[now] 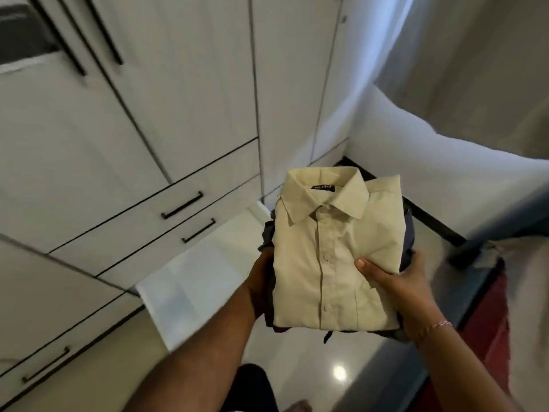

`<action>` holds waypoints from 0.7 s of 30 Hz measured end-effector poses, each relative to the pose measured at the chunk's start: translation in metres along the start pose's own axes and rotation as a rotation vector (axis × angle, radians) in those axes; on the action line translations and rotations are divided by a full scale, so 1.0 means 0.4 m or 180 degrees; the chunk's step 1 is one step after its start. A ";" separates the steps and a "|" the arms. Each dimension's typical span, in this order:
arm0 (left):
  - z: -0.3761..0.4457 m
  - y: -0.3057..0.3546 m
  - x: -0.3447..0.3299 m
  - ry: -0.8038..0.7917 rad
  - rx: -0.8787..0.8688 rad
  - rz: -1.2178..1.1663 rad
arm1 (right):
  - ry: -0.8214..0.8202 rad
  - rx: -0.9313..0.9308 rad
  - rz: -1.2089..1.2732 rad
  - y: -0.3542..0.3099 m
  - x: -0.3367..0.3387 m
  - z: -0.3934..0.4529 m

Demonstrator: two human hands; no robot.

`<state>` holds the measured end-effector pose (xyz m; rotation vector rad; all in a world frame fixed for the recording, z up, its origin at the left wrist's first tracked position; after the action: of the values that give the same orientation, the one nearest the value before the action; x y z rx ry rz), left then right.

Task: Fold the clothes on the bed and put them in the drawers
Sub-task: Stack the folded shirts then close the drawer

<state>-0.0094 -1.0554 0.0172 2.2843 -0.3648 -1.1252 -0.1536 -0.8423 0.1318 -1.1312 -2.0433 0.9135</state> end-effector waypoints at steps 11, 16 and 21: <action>-0.244 0.271 0.659 0.1396 -0.0678 -0.0331 | -0.1373 -0.0016 -0.0683 0.030 -0.741 -0.029; -0.376 0.302 0.856 0.2027 -0.1082 -0.0634 | -0.1818 0.0012 -0.1193 0.095 -0.992 -0.046; -0.360 0.223 0.929 0.2245 -0.1422 -0.0887 | -0.1990 0.0083 -0.1561 0.172 -1.083 0.037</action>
<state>0.3319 -1.2485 -0.0968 2.1775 0.4455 -0.3901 0.0556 -1.2002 -0.0121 -0.2920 -2.6198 1.1127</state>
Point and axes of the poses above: each hand's wrist, its own z-axis towards the middle knuckle, its own x-axis out of the back of the hand, y = z × x, the point moved 7 cm from there along z, towards the middle knuckle, and after that the axes turned 12 degrees about -x, right-handed, at the moved point
